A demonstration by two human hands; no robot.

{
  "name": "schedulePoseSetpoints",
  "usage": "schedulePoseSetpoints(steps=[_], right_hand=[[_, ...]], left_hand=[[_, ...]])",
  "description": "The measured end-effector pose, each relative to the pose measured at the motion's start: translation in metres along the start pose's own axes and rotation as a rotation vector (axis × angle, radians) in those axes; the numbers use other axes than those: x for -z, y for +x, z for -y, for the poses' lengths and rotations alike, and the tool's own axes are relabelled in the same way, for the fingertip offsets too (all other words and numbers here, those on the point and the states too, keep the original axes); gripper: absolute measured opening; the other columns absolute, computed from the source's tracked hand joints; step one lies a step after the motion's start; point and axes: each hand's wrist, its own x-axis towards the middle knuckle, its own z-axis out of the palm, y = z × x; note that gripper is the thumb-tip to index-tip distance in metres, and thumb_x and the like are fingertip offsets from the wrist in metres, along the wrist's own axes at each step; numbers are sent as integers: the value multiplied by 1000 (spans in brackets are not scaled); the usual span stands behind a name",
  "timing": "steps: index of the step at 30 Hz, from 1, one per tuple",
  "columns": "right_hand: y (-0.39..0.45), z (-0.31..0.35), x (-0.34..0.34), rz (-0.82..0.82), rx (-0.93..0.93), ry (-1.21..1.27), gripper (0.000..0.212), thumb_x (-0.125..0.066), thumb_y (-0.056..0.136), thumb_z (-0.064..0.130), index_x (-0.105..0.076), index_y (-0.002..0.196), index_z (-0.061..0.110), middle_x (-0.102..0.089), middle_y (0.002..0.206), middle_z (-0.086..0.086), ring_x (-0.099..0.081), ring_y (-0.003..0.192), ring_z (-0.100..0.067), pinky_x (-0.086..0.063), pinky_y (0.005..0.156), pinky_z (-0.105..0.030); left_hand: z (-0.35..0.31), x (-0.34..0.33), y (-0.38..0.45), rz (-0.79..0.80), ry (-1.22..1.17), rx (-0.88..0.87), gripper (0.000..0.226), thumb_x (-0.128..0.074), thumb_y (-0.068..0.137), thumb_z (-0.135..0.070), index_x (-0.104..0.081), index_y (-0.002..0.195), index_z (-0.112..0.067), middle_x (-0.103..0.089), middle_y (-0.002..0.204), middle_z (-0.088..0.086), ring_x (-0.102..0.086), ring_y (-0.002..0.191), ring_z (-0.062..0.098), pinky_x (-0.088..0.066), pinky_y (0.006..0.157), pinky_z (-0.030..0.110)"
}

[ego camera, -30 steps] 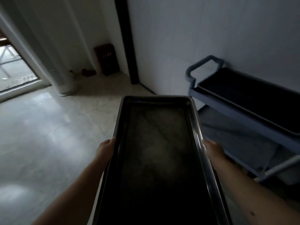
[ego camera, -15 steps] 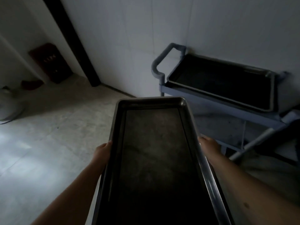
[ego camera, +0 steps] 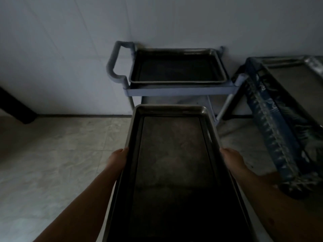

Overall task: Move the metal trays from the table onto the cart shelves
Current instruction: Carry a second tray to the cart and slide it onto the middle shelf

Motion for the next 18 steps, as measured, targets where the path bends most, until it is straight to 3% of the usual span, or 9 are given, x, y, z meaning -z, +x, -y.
schedulePoseSetpoints(steps=[5,8,10,13,16,18], right_hand=[[-16,-5,0,-6,-27,-33,34,-41,99,18,-62,106,-8,-60,119,-26,-55,109,-37,-38,91,-35],[-8,-15,0,14,-54,-13,31,-43,97,6,-59,105,-19,-59,117,-32,-55,108,-40,-37,78,-28],[1,-22,3,46,-58,1,34,-44,97,9,-58,104,-21,-60,110,-35,-57,100,-41,-39,67,-22],[15,-26,4,-20,-94,-3,38,-45,96,22,-64,91,-10,-66,98,-25,-55,73,-28,-36,68,-30],[47,-23,4,11,-69,-80,37,-41,99,16,-63,89,-12,-65,101,-26,-59,89,-34,-29,67,-29],[76,-21,9,40,-72,-76,34,-41,99,13,-63,92,-12,-64,104,-27,-58,95,-36,-35,73,-31]], left_hand=[[2,-4,11,-1,131,-80,38,-42,101,-40,-66,89,-13,-67,90,12,-64,86,29,-53,82,42],[6,-12,18,12,144,-64,37,-43,101,-40,-66,89,-13,-67,90,12,-64,85,28,-51,80,39],[7,-20,20,27,158,-54,37,-43,101,-41,-65,87,-14,-67,89,11,-64,83,27,-51,76,38],[-1,-34,30,38,204,-49,41,-42,102,-43,-66,92,-12,-67,91,11,-64,86,29,-53,80,40],[-17,-50,48,16,198,-34,42,-43,101,-43,-67,89,-11,-67,87,11,-65,85,29,-53,80,40],[-30,-67,64,-1,190,-21,41,-44,101,-41,-66,84,-12,-66,83,10,-64,79,27,-51,73,36]])
